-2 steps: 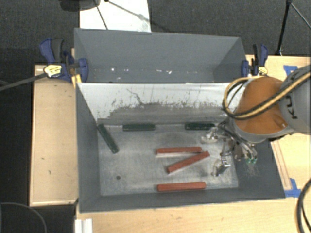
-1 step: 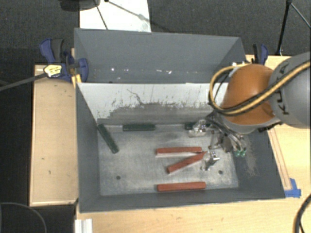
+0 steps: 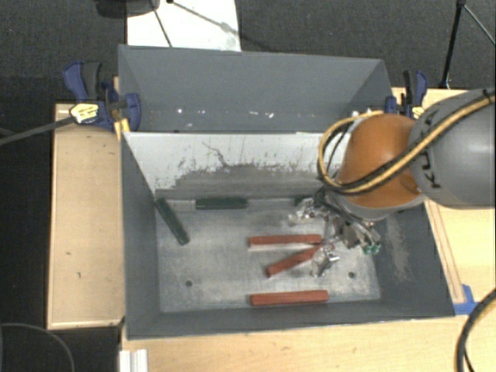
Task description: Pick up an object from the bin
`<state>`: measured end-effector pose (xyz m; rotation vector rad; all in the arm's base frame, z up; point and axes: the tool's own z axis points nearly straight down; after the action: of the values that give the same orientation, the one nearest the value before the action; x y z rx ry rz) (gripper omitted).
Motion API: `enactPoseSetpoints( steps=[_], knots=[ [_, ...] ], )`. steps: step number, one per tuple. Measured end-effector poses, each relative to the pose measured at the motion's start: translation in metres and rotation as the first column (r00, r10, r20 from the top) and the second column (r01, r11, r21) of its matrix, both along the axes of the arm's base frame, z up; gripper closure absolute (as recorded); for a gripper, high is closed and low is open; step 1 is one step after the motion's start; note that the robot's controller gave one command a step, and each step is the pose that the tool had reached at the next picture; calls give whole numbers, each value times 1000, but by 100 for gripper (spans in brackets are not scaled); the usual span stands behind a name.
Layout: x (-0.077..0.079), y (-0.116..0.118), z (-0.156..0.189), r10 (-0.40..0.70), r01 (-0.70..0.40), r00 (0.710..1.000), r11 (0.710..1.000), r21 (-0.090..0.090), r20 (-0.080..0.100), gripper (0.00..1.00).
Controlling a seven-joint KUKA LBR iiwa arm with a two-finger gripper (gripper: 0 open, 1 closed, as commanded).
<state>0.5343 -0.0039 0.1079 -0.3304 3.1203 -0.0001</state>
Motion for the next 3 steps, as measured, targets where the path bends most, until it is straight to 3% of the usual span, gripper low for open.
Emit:
enactPoseSetpoints(
  steps=[1,2,3],
  knots=[
    [7,14,-37,152,-152,988,988,0,-2,0],
    [13,24,-33,125,-124,992,992,-3,13,100],
    [13,24,-33,125,-125,992,992,-3,13,100]
  ],
)
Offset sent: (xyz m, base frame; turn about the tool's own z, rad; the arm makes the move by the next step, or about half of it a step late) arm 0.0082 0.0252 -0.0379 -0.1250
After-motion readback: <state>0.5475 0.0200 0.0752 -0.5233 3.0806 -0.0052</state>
